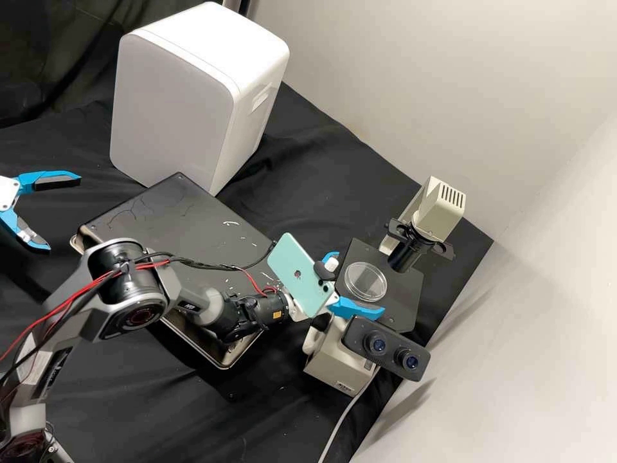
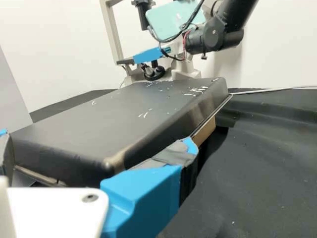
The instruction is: Place the petri dish on the bench
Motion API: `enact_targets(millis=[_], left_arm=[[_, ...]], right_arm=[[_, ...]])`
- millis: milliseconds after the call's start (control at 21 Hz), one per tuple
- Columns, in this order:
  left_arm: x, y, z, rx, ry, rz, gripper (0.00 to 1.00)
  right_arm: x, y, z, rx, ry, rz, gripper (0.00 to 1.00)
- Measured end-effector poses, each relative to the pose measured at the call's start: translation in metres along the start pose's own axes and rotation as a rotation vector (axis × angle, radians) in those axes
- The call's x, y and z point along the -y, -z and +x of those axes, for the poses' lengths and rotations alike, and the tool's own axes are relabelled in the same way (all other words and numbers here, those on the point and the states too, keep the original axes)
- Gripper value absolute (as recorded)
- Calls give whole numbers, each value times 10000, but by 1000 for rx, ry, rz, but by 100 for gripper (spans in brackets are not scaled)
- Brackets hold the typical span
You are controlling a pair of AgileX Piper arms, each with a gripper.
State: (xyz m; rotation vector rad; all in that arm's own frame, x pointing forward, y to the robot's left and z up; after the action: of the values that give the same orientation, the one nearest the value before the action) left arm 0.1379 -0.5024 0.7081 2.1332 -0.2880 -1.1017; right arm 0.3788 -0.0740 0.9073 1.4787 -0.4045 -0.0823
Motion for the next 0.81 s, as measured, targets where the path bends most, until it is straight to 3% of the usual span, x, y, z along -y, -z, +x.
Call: enact_targets(millis=[191, 429, 810], left_arm=[[1, 0, -1, 0, 0, 0, 100], [1, 0, -1, 0, 0, 0, 100], [1, 0, -1, 0, 0, 0, 100]], right_arm=[[-62, 45, -101, -9, -4, 27, 100], [-159, 92, -159, -19, -19, 39, 100], [-368, 147, -142, -38, -78, 48, 100]])
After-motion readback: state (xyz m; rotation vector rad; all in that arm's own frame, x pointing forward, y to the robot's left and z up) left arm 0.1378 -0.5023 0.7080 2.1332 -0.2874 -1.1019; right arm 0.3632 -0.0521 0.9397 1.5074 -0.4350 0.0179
